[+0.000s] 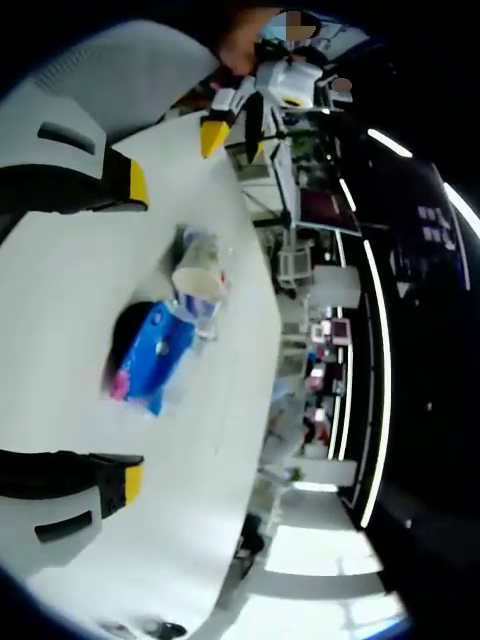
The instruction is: Arrange the tabletop items into an orderly group along one side of the table until the central work area is clear of visible clutter.
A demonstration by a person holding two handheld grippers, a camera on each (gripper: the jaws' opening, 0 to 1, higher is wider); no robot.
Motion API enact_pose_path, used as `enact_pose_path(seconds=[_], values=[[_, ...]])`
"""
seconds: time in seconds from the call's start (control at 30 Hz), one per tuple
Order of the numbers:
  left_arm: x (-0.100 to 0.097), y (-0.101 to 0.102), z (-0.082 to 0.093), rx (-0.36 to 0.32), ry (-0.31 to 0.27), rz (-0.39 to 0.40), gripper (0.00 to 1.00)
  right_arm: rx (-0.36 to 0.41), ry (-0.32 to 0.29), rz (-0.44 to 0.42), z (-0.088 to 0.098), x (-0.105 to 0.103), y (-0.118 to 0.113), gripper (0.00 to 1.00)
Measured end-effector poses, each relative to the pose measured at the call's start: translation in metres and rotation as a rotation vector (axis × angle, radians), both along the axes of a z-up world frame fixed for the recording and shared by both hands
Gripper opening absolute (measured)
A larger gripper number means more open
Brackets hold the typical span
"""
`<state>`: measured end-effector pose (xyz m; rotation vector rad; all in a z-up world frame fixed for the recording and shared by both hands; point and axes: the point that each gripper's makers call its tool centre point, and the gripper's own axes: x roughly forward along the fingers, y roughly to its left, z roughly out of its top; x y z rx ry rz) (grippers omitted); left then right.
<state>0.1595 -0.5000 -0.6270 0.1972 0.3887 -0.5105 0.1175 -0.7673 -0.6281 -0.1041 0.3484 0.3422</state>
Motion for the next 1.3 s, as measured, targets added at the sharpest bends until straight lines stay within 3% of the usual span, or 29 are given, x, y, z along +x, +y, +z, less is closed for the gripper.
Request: enact_pose_path(seconds=[1.3], values=[[0.0028,0.0091,-0.0042,-0.021,0.015,0.022,0.89,-0.016,0.026,0.0,-0.0044,0.0005,-0.0023,0.98]])
